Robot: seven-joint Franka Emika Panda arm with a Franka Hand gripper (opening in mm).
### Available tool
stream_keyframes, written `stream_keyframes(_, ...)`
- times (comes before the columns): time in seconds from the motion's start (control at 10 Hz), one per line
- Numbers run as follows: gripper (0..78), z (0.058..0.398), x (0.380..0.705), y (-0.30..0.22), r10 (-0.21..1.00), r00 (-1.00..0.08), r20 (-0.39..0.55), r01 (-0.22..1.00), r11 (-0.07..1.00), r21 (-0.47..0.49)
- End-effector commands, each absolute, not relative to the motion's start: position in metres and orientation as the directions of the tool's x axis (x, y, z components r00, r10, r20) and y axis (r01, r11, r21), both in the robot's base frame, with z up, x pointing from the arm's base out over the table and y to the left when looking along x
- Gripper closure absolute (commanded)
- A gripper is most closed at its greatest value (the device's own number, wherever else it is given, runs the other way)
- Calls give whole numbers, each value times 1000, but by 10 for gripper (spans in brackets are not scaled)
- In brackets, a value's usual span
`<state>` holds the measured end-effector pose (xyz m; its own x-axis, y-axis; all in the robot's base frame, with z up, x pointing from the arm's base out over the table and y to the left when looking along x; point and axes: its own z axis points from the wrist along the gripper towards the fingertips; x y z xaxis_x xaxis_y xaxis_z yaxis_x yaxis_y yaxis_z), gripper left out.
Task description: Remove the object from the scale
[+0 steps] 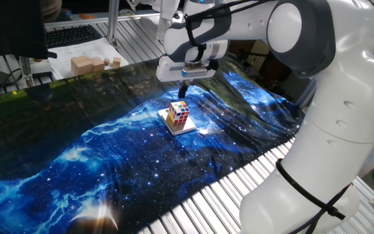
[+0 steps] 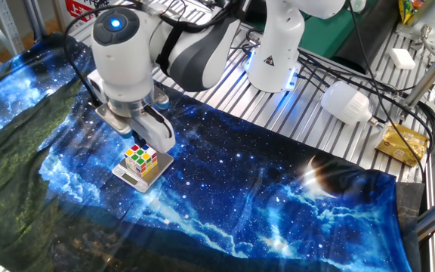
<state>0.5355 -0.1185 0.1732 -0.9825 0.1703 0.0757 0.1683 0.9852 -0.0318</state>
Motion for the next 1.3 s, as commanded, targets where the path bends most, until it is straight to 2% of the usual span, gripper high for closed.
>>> stream_keyframes(0.1,776,166,525,-118,164,-984,68,162,986,-33)
stream_keyframes(1.3,776,143,527,-125,153,-987,44,152,988,-31)
